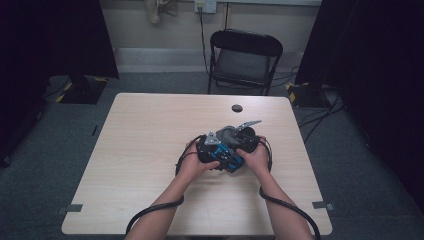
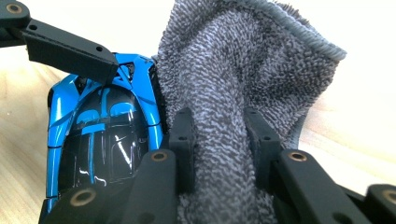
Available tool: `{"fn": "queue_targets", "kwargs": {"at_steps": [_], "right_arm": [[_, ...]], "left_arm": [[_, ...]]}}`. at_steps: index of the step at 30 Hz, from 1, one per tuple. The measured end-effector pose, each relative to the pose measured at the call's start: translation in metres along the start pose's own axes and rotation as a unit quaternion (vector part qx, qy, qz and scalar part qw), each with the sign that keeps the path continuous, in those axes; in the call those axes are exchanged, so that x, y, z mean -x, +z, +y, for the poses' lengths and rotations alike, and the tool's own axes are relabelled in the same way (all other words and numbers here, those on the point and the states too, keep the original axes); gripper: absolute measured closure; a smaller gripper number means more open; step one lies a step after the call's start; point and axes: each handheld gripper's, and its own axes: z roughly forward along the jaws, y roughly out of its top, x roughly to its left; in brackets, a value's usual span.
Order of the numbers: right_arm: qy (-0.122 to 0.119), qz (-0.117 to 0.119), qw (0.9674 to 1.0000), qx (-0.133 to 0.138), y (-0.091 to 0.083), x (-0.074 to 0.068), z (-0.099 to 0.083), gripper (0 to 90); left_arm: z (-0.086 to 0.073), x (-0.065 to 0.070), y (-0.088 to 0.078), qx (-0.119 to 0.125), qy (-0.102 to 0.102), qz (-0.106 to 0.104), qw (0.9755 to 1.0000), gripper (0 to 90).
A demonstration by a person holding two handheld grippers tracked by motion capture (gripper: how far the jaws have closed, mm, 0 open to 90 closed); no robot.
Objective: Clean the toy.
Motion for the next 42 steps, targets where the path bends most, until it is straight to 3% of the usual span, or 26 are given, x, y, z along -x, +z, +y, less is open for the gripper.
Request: {"fn": "queue_targets", "kwargs": {"at_steps": [4,9,10,13,19,23,27,30,36,42], "right_arm": [[0.004,0.003,1.0000,0.000,0.000,0.001,0.000,68.5],[-0.007,-0.021,0.9997,0.013,-0.004,0.002,-0.001,51.5],[-0.001,-0.028,0.9994,0.021,-0.007,0.002,-0.001,48.1],[0.006,-0.031,0.9991,0.029,-0.012,0.003,0.001,47.7],[0.008,-0.024,0.9996,-0.009,-0.007,0.002,-0.001,62.5],[-0.007,-0.017,0.9997,-0.015,-0.004,0.001,-0.002,69.4],[-0.039,-0.009,0.9990,-0.022,-0.005,-0.001,0.000,71.5],[-0.044,-0.010,0.9987,-0.023,-0.005,-0.002,0.000,71.9],[-0.043,-0.014,0.9985,-0.029,-0.011,0.002,-0.003,71.9],[-0.036,-0.015,0.9986,-0.036,-0.023,0.017,-0.013,72.1]], "left_arm": [[0.000,0.000,0.000,-0.001,0.000,0.000,1.0000,9.4],[-0.001,0.000,0.000,0.006,-0.002,0.000,1.0000,9.5],[-0.001,0.000,0.000,0.007,-0.001,0.000,1.0000,9.5],[-0.001,0.000,0.000,0.006,-0.002,0.000,1.0000,9.5],[-0.001,0.000,0.000,0.006,-0.003,0.000,1.0000,9.5],[-0.001,0.000,0.000,0.007,-0.002,0.000,1.0000,9.5],[-0.001,0.001,0.000,0.003,-0.001,0.000,1.0000,9.5],[-0.001,0.001,0.000,0.004,-0.003,-0.001,1.0000,9.4],[-0.001,0.001,0.000,0.004,-0.004,0.002,1.0000,9.5],[-0.001,0.001,0.000,0.001,-0.005,0.004,1.0000,9.5]]}}
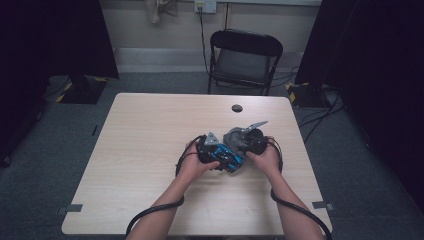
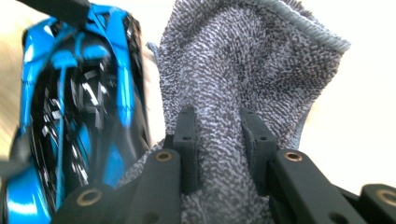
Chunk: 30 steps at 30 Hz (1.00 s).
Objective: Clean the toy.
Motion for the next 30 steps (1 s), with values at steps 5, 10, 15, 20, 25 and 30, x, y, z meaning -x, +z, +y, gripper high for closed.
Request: {"fn": "queue_targets", "kwargs": {"at_steps": [5,10,15,20,25,30], "right_arm": [[0.003,0.010,0.9999,0.001,-0.011,0.009,-0.015,71.4],[0.022,-0.020,0.9992,0.027,-0.023,0.011,-0.024,47.8],[0.034,-0.051,0.9972,0.044,-0.040,0.004,-0.027,37.1],[0.047,-0.074,0.9955,0.034,-0.043,-0.003,-0.035,39.6],[0.059,-0.075,0.9951,0.025,-0.032,0.003,-0.045,46.0],[0.068,-0.062,0.9955,0.020,-0.023,0.008,-0.045,61.5]], "left_arm": [[0.000,0.000,0.000,-0.001,0.000,0.000,1.0000,9.5],[0.000,0.000,0.000,-0.002,-0.002,0.001,1.0000,9.5],[0.001,0.001,0.000,-0.005,-0.001,0.002,1.0000,9.5],[0.001,0.001,0.000,-0.006,-0.001,0.003,1.0000,9.5],[0.001,0.001,0.000,-0.006,-0.001,0.003,1.0000,9.5],[0.001,0.001,0.000,-0.005,0.000,0.002,1.0000,9.5]]}}
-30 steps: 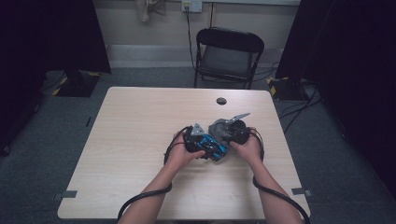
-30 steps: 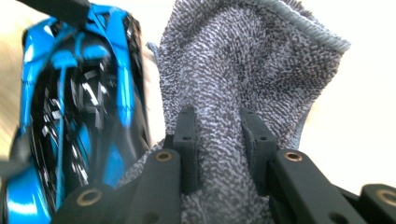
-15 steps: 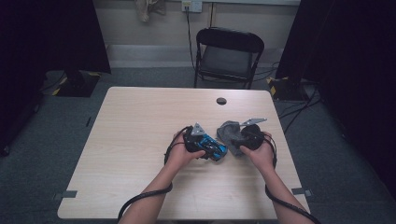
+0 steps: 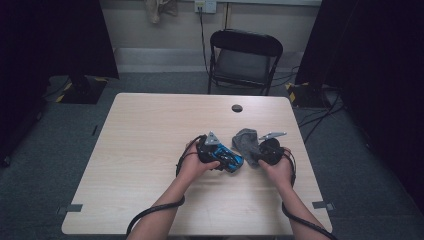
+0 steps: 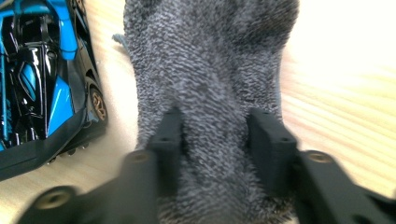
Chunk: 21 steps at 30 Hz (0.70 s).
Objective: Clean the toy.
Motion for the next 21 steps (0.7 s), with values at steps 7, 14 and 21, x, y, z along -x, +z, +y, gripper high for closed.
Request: {"fn": "queue_targets", "kwargs": {"at_steps": [7,14,21], "right_arm": [[0.006,0.015,0.9999,0.002,-0.001,0.003,0.022,77.5],[-0.013,0.023,0.9992,0.032,0.010,-0.009,0.057,77.9],[-0.034,0.034,0.9985,0.026,0.040,-0.036,0.076,77.8]], "left_arm": [[0.000,-0.001,0.000,0.003,0.001,-0.003,1.0000,9.5],[-0.001,-0.002,0.001,0.007,0.004,-0.007,0.9999,9.5],[-0.002,-0.003,0.001,0.015,0.004,-0.011,0.9998,9.5]]}}
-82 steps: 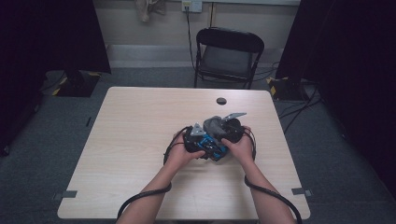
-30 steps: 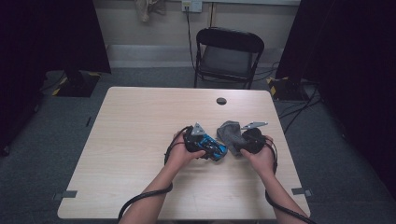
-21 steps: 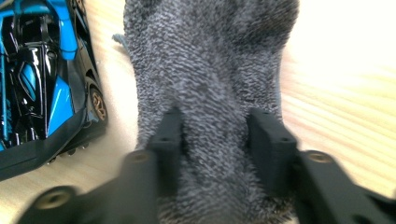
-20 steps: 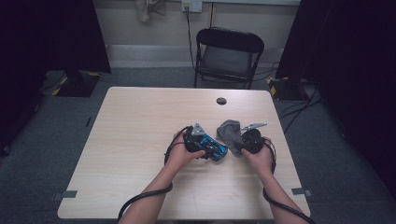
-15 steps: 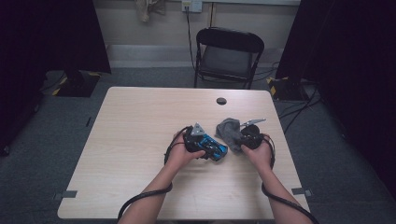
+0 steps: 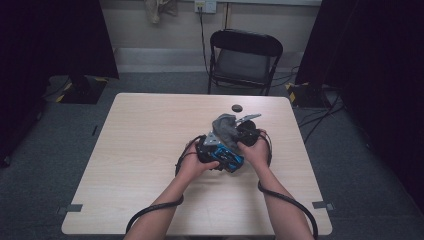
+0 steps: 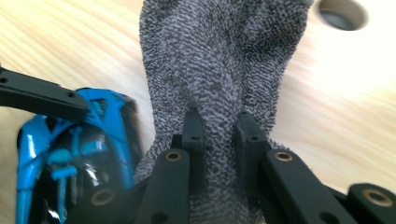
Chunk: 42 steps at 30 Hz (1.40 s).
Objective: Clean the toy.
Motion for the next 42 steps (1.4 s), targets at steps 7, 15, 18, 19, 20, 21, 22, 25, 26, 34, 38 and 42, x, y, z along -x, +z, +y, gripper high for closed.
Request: {"fn": "queue_targets", "kwargs": {"at_steps": [7,15,18,19,20,21,22,25,26,34,38,42], "right_arm": [[-0.046,0.018,0.9985,-0.023,0.019,-0.014,0.003,77.7],[-0.058,0.041,0.9970,-0.029,0.013,-0.007,-0.004,77.7],[-0.059,0.043,0.9969,-0.030,0.009,-0.003,-0.008,77.7],[-0.062,0.043,0.9966,-0.032,0.008,-0.002,-0.009,77.7],[-0.065,0.044,0.9964,-0.033,0.006,-0.001,-0.010,77.7],[-0.066,0.045,0.9962,-0.035,0.004,0.001,-0.012,77.6],[-0.066,0.045,0.9962,-0.036,0.002,0.003,-0.013,77.6],[-0.062,0.048,0.9962,-0.038,-0.004,0.010,-0.020,77.6],[-0.059,0.049,0.9963,-0.038,-0.006,0.012,-0.022,77.6],[-0.048,0.054,0.9969,-0.032,-0.020,0.020,-0.040,77.6],[-0.044,0.052,0.9972,-0.030,-0.024,0.019,-0.045,77.5],[-0.040,0.052,0.9975,-0.028,-0.028,0.017,-0.050,77.6]], "left_arm": [[0.001,0.000,0.000,-0.003,0.001,-0.001,1.0000,9.3],[0.000,0.000,0.000,-0.001,0.000,0.000,1.0000,9.1],[0.000,0.001,0.000,-0.002,0.000,0.004,1.0000,9.1],[0.000,0.001,0.000,-0.002,-0.001,0.004,1.0000,9.1],[0.000,0.001,0.000,-0.003,-0.002,0.004,1.0000,9.1],[0.001,0.001,0.000,-0.005,-0.002,0.004,1.0000,9.1],[0.001,0.001,0.000,-0.005,-0.002,0.004,1.0000,9.1],[0.001,0.001,0.000,-0.006,-0.002,0.006,1.0000,9.1],[0.001,0.000,-0.001,-0.005,-0.002,0.008,1.0000,9.1],[0.001,0.000,-0.001,-0.009,-0.005,0.012,0.9999,9.2],[0.001,0.001,-0.001,-0.010,-0.007,0.012,0.9999,9.2],[0.001,0.001,-0.001,-0.009,-0.007,0.012,0.9999,9.2]]}}
